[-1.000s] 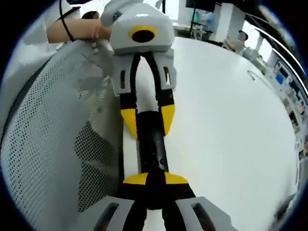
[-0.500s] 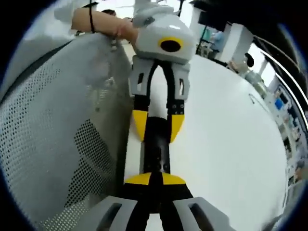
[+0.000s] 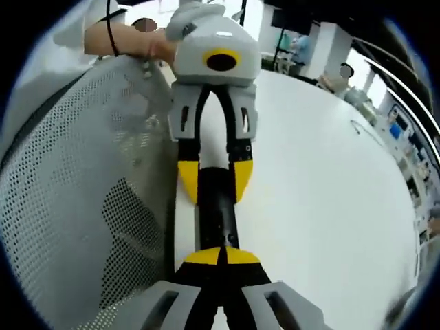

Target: Press the specified remote control buttons in sequence, fully releasing each button before pressing the next.

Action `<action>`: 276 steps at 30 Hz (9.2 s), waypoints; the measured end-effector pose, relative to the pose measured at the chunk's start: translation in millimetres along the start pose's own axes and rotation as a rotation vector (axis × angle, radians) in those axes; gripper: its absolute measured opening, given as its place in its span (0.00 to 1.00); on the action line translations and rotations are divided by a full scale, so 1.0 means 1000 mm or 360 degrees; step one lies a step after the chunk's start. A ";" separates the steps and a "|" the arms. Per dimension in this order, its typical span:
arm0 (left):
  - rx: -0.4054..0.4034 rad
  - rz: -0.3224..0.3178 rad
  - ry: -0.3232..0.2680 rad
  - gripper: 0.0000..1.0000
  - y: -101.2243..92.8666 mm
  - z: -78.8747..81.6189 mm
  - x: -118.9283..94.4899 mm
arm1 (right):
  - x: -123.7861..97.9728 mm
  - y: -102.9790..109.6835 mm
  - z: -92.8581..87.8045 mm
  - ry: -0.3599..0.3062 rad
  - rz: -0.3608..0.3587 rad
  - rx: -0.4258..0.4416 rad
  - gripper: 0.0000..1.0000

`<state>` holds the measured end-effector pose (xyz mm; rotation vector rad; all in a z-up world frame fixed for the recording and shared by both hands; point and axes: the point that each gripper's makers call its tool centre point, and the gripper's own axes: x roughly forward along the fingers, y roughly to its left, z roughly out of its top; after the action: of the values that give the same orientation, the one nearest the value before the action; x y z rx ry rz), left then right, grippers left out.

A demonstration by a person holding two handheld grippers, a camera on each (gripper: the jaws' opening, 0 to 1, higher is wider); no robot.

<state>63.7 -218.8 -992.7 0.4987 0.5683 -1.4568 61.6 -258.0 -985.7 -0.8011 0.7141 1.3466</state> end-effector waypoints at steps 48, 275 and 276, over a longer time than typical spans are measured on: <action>0.0005 -0.0010 -0.0003 0.25 0.000 0.002 0.001 | -0.013 -0.001 -0.018 -0.0050 -0.0048 0.0381 0.00; -0.0057 0.0098 0.0049 0.25 0.001 0.006 0.002 | 0.021 0.003 0.034 0.0208 0.0137 -0.0127 0.00; -0.0060 0.0102 0.0044 0.25 0.001 0.005 0.002 | 0.021 0.003 0.034 0.0207 0.0133 -0.0131 0.00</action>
<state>65.0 -223.4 -989.6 0.5037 0.5956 -1.3775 60.4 -217.9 -985.1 -0.9396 0.8055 1.4159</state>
